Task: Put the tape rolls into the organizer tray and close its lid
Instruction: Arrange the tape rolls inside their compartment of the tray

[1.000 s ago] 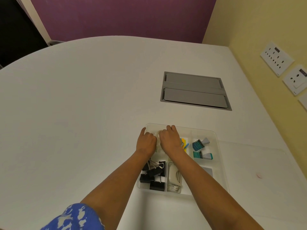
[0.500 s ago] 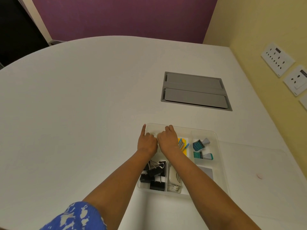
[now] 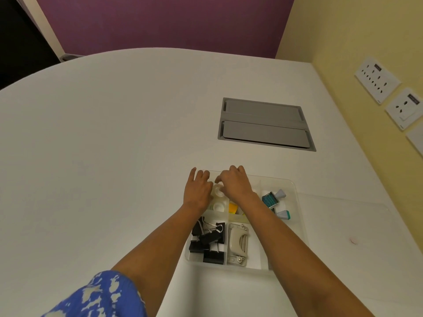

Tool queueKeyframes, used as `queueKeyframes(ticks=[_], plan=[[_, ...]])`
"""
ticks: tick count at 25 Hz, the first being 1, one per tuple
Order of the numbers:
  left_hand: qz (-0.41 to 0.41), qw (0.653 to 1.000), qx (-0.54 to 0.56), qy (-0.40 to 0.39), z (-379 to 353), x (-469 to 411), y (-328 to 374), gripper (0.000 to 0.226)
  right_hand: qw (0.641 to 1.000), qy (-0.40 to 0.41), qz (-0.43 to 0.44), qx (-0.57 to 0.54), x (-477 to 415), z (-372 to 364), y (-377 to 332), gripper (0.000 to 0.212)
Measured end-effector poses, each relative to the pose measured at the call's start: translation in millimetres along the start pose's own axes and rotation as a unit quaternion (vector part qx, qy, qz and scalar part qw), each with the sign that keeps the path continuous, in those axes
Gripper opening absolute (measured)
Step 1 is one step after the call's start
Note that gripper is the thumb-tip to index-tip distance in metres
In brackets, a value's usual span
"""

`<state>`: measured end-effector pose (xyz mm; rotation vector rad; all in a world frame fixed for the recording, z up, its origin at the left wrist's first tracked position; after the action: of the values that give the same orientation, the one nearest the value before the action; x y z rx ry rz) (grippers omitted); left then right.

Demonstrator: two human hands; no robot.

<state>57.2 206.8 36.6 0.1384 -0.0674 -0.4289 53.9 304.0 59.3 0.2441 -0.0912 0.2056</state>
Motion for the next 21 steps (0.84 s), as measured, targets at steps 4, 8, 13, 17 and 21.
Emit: queueKeyframes(ticks=[4, 8, 13, 17, 21], plan=[[0.021, 1.0, 0.009, -0.01, 1, -3, -1, 0.045, 0.998, -0.01, 0.038, 0.053, 0, -6, -9, 0.035], [0.034, 0.999, 0.003, -0.022, 1, -7, -2, 0.045, 0.997, -0.011, 0.036, 0.07, -1, -8, -12, 0.038], [0.05, 0.998, -0.013, -0.028, -3, -10, -1, 0.034, 0.996, -0.016, 0.025, 0.089, -2, -7, -14, 0.037], [0.053, 0.998, -0.015, -0.029, -4, -9, -1, 0.031, 0.994, -0.026, 0.015, 0.105, -3, -5, -17, 0.034], [0.032, 0.999, 0.006, -0.018, -2, -5, -1, 0.035, 1.0, -0.002, 0.0, 0.03, 3, -2, -11, 0.031]])
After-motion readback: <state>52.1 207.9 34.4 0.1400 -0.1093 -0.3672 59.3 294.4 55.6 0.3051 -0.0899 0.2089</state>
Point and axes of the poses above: each hand's wrist, its own x-axis away from the middle knuckle, its own z-axis out of the back of the hand, y = z × x, the point moved 5 cm from there along -x, towards the middle knuckle, and after that the axes turned 13 degrees about x, right-handed, at the moved point
